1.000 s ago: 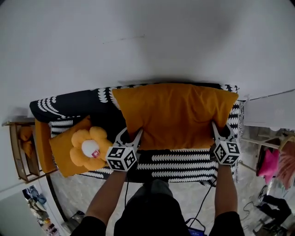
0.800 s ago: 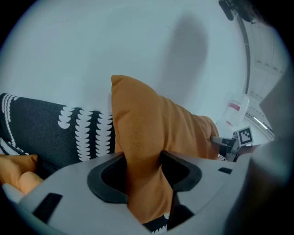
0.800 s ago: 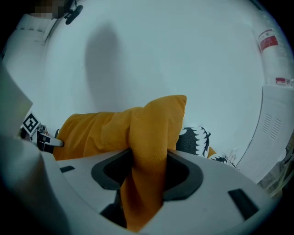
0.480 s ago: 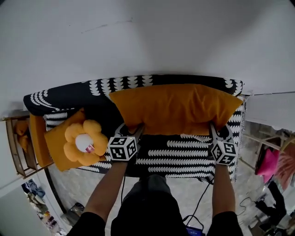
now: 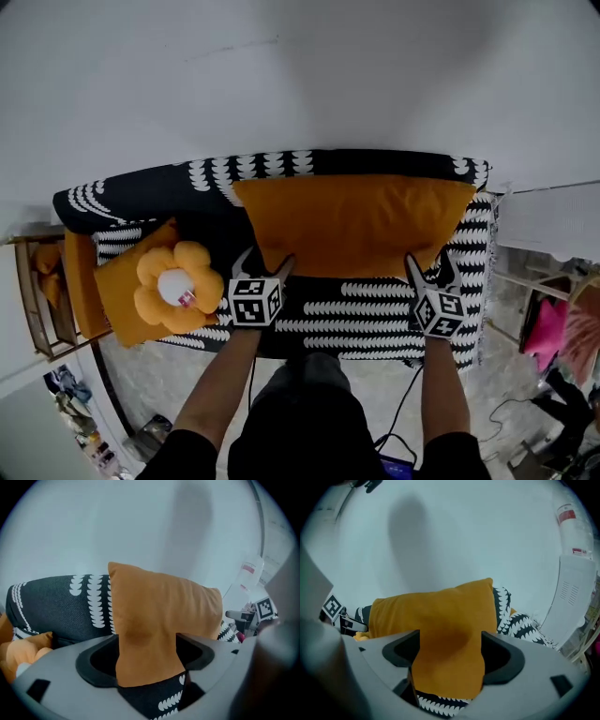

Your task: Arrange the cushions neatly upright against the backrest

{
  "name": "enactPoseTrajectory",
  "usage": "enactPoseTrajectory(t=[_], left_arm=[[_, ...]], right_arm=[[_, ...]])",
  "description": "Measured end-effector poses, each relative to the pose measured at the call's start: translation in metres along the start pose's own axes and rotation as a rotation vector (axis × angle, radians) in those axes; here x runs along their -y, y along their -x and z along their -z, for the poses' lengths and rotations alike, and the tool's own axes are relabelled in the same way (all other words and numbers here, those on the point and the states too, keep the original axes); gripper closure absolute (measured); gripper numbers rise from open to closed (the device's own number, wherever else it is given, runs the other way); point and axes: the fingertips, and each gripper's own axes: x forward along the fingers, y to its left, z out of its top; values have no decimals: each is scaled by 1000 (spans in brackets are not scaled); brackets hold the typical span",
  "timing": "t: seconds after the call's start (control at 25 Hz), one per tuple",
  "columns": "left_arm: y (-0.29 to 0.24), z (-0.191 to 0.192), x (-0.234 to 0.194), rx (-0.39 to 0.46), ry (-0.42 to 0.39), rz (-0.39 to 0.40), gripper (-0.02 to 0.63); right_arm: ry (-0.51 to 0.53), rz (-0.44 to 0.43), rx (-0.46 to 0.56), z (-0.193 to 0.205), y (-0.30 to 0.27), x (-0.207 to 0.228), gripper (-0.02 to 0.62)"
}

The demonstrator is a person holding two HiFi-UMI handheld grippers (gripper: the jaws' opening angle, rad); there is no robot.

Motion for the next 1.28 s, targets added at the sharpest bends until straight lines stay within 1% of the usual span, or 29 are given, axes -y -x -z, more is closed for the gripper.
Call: enactPoseTrajectory(t=[0.08,0.2,0.32,0.4,0.68,0.8,0.88,1.0,1.12,1.28], left_arm=[[12,-5,2,20,6,14,213],[33,-14,-3,61,40,18,215],[57,-13,-21,89,55,10,215],[75,-6,-42,100,53,-8,215],[133,32,-143,129,125,-93,215],[156,55,-193,116,146,-126,215],[169,70,-223,97,151,-137,215],[189,86,-273,72,146,-158,215],[202,98,-320,37,115,-178,215],[214,115,-364,-21,81,-172,215]], right_arm=[[16,-28,17,-9,5,-20,179],[51,-89,40,-23,11,-52,179],[94,-155,44,-28,15,-92,181],[134,-197,37,-28,14,-124,184],[232,-306,26,-20,2,-243,204],[192,-355,7,-4,-3,-301,209],[190,-379,-16,10,-6,-339,209],[199,-416,-56,34,-15,-399,209],[211,-441,-95,54,-30,-452,210],[225,-465,-137,69,-47,-513,212]])
